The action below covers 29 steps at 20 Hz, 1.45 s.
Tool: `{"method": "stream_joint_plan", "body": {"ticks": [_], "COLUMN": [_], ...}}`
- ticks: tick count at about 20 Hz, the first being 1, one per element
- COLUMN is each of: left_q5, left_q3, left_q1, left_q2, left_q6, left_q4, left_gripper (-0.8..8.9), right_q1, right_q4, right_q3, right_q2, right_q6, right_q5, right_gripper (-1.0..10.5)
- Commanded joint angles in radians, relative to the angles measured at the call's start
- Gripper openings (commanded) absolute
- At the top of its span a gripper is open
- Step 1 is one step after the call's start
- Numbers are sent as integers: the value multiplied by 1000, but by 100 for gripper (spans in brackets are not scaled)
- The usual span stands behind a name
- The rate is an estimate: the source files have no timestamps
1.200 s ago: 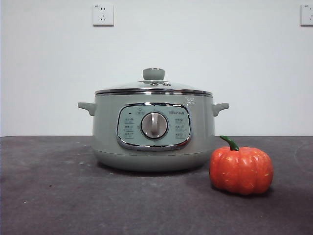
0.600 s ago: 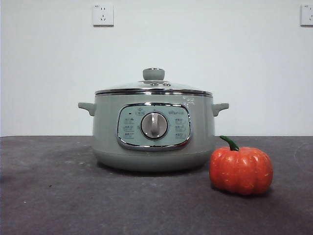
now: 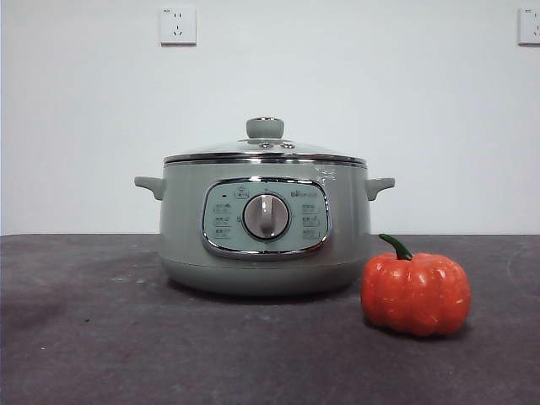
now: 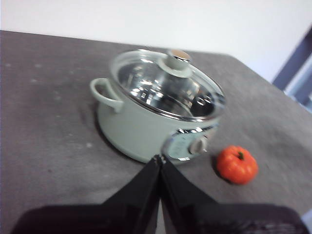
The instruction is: Pick up the pumpkin,open the lid,put the pumpkin in the pot,close the lid
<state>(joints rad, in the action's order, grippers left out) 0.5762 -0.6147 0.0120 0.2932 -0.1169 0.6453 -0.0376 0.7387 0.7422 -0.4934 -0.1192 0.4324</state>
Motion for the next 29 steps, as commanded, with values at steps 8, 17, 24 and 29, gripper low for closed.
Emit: {"method": "stream_joint_plan", "body": {"ticks": [8, 17, 24, 29], "left_q5": [137, 129, 129, 129], "left_q3": [-122, -126, -126, -126], "left_q1": [0, 0, 0, 0], "left_q2": [111, 110, 110, 110], "left_q6": [179, 134, 136, 136], "left_q4": [158, 137, 133, 133], "left_gripper": [-8, 754, 754, 754], "right_q1": [-67, -71, -148, -278], "right_q4": [274, 272, 271, 208], "right_q3": [183, 188, 188, 188], "right_q2": [-160, -166, -240, -422], "right_q6": [239, 199, 201, 210], "right_q5": [38, 40, 37, -28], "right_gripper": [-11, 707, 696, 696]}}
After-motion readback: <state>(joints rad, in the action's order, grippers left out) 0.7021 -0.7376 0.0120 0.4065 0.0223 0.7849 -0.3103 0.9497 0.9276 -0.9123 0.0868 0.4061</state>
